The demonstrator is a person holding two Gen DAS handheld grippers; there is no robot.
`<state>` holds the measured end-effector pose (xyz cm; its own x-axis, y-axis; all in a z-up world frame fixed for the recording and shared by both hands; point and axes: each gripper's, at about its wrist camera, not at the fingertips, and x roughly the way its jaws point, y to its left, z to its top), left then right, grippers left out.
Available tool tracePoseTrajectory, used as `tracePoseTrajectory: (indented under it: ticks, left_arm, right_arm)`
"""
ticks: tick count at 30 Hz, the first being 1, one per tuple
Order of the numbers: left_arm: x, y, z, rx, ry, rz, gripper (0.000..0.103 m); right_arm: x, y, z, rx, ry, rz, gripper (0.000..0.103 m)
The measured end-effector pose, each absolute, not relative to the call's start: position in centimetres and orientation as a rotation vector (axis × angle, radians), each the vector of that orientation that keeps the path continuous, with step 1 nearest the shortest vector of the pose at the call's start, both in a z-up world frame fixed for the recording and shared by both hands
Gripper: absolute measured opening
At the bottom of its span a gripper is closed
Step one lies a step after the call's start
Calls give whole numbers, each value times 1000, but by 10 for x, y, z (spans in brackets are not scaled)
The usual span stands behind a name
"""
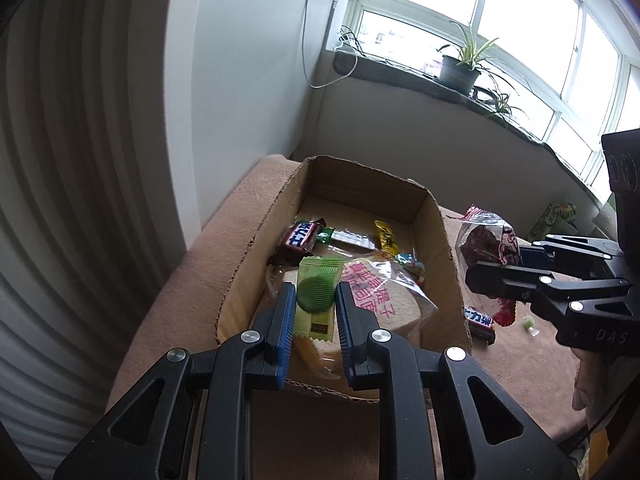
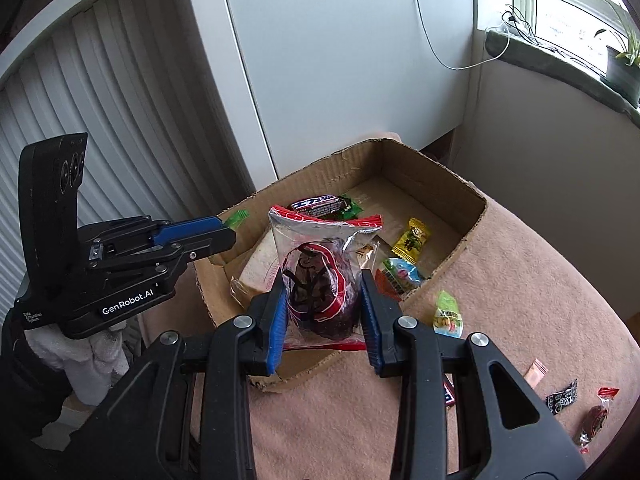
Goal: Organize snacks
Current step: 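Carry both held snacks over the box and open both grippers inside, then withdraw both open grippers from the box back over the table snacks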
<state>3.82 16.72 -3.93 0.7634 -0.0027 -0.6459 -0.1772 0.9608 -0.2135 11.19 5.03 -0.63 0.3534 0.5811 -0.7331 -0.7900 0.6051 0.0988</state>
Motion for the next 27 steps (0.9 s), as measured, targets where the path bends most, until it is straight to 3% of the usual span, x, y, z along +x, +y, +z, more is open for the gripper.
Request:
tracePoseTrajectory:
  ticks: [2, 4, 6, 7, 8, 9, 27]
  left_arm:
    - [39, 170, -39, -278, 697, 98, 19]
    - [40, 171, -39, -284, 696, 107, 21]
    - [39, 172, -38, -284, 694, 112, 30]
    - [39, 171, -37, -281, 693, 117, 37]
    - [38, 171, -36, -280, 689, 121, 53]
    - [37, 171, -35, -279, 679, 125, 56]
    - [11, 127, -12, -201, 599, 120, 57]
  right_arm:
    - [114, 54, -8, -293, 815, 884, 43]
    - [116, 51, -6, -271, 802, 873, 67]
    - [119, 45, -3, -241, 800, 873, 73]
    - [119, 40, -3, -228, 801, 874, 74]
    - [121, 35, -2, -217, 802, 869, 74]
    - [121, 30, -1, -210, 801, 859, 74]
    - [96, -82, 7, -68, 741, 675, 75]
